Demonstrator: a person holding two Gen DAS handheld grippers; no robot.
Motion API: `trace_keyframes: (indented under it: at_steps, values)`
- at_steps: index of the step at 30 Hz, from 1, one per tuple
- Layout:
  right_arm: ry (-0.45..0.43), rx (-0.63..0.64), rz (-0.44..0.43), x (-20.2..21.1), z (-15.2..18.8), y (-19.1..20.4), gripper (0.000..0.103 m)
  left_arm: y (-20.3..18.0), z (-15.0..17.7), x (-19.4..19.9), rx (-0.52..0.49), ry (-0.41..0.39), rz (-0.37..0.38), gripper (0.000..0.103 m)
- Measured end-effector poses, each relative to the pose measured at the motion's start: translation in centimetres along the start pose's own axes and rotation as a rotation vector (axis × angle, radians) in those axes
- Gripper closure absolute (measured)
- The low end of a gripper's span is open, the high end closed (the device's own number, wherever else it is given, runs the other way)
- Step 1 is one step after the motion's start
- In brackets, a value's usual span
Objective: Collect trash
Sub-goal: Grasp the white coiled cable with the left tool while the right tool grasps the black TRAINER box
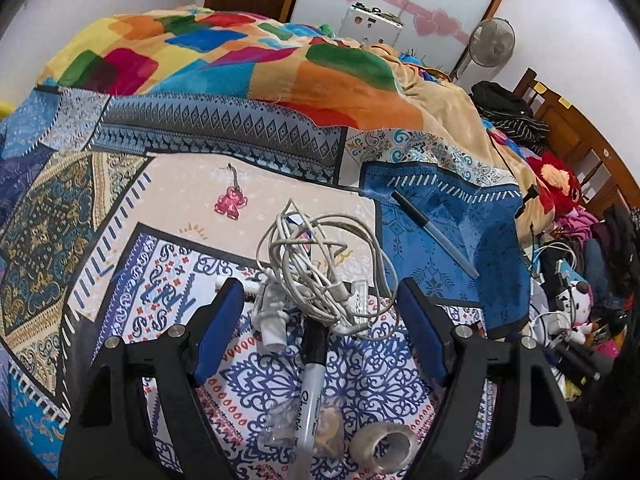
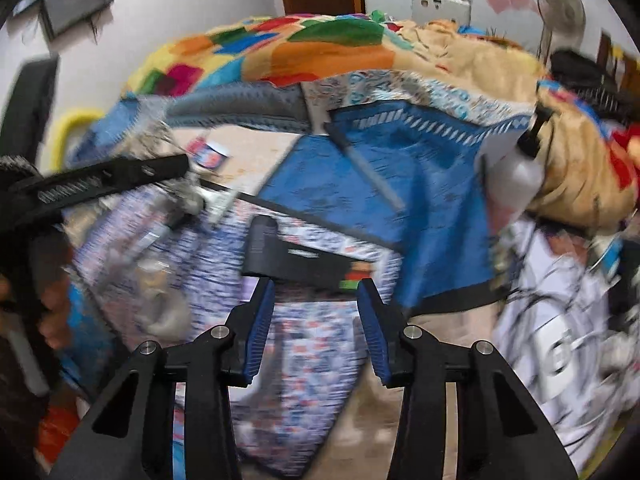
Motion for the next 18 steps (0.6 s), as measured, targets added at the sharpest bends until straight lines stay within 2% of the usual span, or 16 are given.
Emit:
trace_keyframes:
  at_steps: [1,3,4,6,8,11,13,16,18]
  values:
    - [0.013,0.049,0.015,-0.5,0.0,-0.1,0.063,-0.1,0.0,0.0,-0.007,-0.006,0.001,0.031]
    - [0.047,0.119,0.015,-1.3,-0.1,0.0,0.063,-0.5,0.0,0.2,-0.029,-0.010,0.018,0.054]
    - [0.054,0.166,0.021,-1.8,-0.1,0.3,0.063,-0.7,0.0,0.3,-0.041,-0.010,0.023,0.059]
    - [0.066,0.278,0.033,-2.7,-0.1,1.4,0.063,-1.3,0.0,0.5,-0.080,-0.014,0.022,0.081]
    - [0.062,0.342,0.035,-3.1,0.0,2.2,0.063,-1.8,0.1,0.7,-0.116,-0.016,0.023,0.094]
    - [0.059,0.377,0.032,-3.8,0.0,3.0,0.064,-2.2,0.1,1.4,-0.149,-0.037,0.020,0.097]
    - [0.048,0.373,0.023,-3.9,0.0,3.2,0.073,-2.2,0.0,1.8,-0.152,-0.041,0.026,0.097]
    - [0.016,0.367,0.042,-3.7,-0.2,3.4,0.096,-2.2,-0.2,2.3,-0.144,-0.045,0.030,0.098]
    - [0.028,0.320,-0.001,-3.5,-0.1,3.4,0.098,-2.0,-0.5,2.9,-0.136,-0.046,0.039,0.098]
Point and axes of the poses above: each gripper's, at about its wrist camera, not at the fingertips, and x roughly against the way its jaws point, y to its left, z to its underside, the point moved 4 cm from there along -x, roughly the way its jaws point, and after that the axes turned 10 degrees about -y, right-handed, at the moved point
